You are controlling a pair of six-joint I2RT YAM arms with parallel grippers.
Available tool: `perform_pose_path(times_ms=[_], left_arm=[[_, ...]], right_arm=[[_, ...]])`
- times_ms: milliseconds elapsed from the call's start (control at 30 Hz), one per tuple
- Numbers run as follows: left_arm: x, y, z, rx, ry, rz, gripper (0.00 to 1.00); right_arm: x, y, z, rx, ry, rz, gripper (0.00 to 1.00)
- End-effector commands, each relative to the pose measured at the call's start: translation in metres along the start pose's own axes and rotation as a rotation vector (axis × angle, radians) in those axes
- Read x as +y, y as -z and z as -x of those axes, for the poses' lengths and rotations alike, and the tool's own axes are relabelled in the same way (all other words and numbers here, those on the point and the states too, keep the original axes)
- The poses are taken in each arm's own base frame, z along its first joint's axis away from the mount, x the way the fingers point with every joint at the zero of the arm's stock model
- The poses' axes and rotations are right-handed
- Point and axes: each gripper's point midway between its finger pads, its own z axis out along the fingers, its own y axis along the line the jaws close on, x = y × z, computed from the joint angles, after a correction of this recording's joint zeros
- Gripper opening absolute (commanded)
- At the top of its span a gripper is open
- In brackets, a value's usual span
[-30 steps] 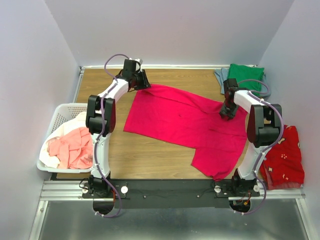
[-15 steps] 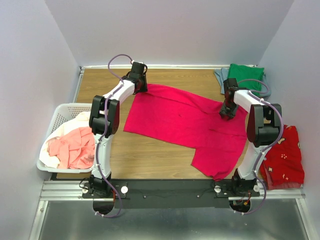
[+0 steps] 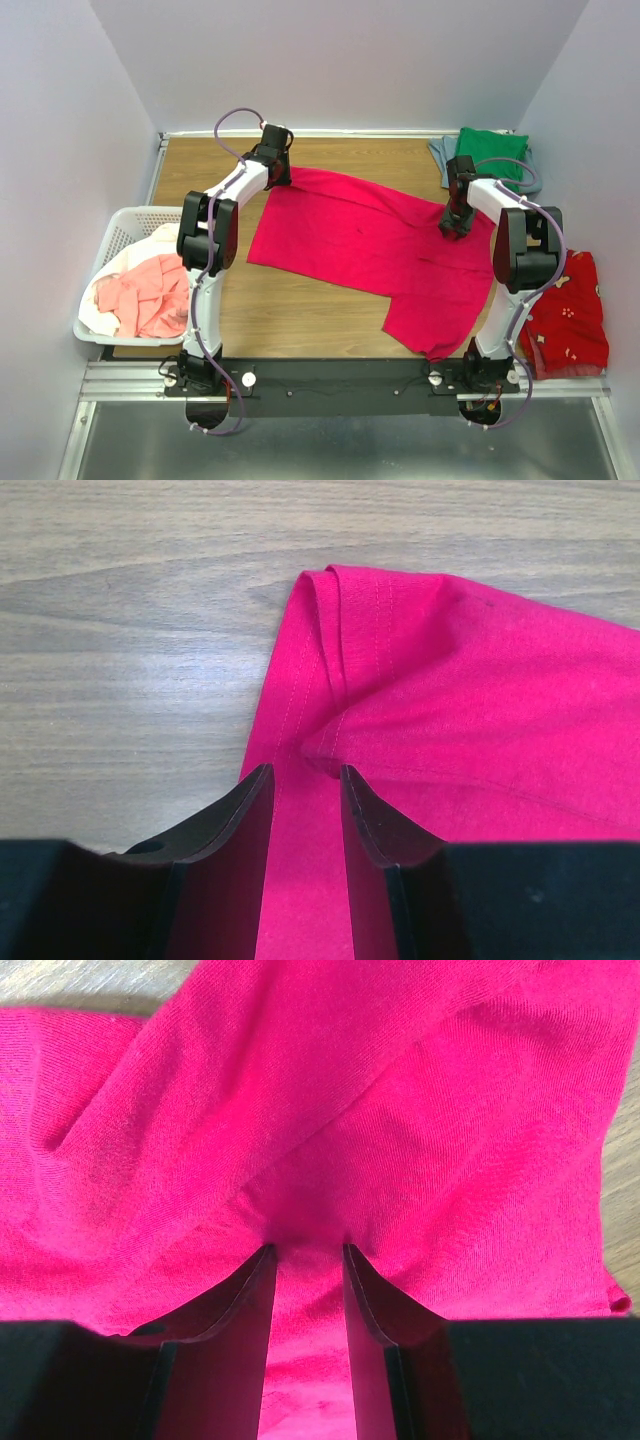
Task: Fold and stack the t-shirts
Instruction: Fold the tshirt
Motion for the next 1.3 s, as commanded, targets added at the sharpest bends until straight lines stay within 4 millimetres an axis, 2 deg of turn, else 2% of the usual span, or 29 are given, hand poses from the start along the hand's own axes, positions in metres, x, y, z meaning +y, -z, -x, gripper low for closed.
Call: perform_pose_path(times_ms=[0,267,433,533,633,667,767,933,1067,1133,1167,1267], left_arm=[[-0.010,-0.002,0.007,-0.013,-0.021,-0.041,0.42],[-0.026,-0.010,0.002,-0.006,-0.046,-0.137,0.42],[-0.022,-0.019,-0.003,0.012,-0.039,-0.109,0.41],[-0.020,-0.022,-0.004,0.016,-0.041,-0.095,0.37],[-0.018,-0.021,0.002,0.005,-0.043,-0.077,0.19],[-0.016,-0.019,0.005,-0.001,-0.043,-0.066,0.12],[-0.013,-0.007,0.021,-0.039,-0.040,-0.043,0.00],[-0.009,0.022,0.056,-0.127,-0.020,-0.010,0.00],[0.003,0.043,0.080,-0.190,0.011,0.061,0.00],[0.008,0.052,0.086,-0.210,0.022,0.093,0.00],[0.016,0.054,0.087,-0.216,0.029,0.141,0.00],[0.021,0.061,0.087,-0.228,0.033,0.182,0.00]], right_arm=[[-0.008,-0.024,-0.030,0.113,0.025,-0.047,0.41],[-0.006,-0.023,-0.028,0.110,0.027,-0.041,0.41],[-0.006,-0.022,-0.028,0.107,0.026,-0.040,0.41],[-0.006,-0.022,-0.027,0.104,0.024,-0.042,0.41],[-0.007,-0.022,-0.027,0.106,0.025,-0.042,0.41],[-0.007,-0.022,-0.028,0.107,0.026,-0.043,0.41],[-0.007,-0.022,-0.027,0.105,0.024,-0.041,0.40],[-0.007,-0.023,-0.027,0.104,0.023,-0.042,0.39],[-0.006,-0.022,-0.027,0.104,0.022,-0.039,0.38],[-0.005,-0.021,-0.026,0.100,0.021,-0.035,0.38],[-0.006,-0.021,-0.026,0.103,0.023,-0.036,0.38],[-0.006,-0.020,-0.027,0.100,0.022,-0.034,0.38]])
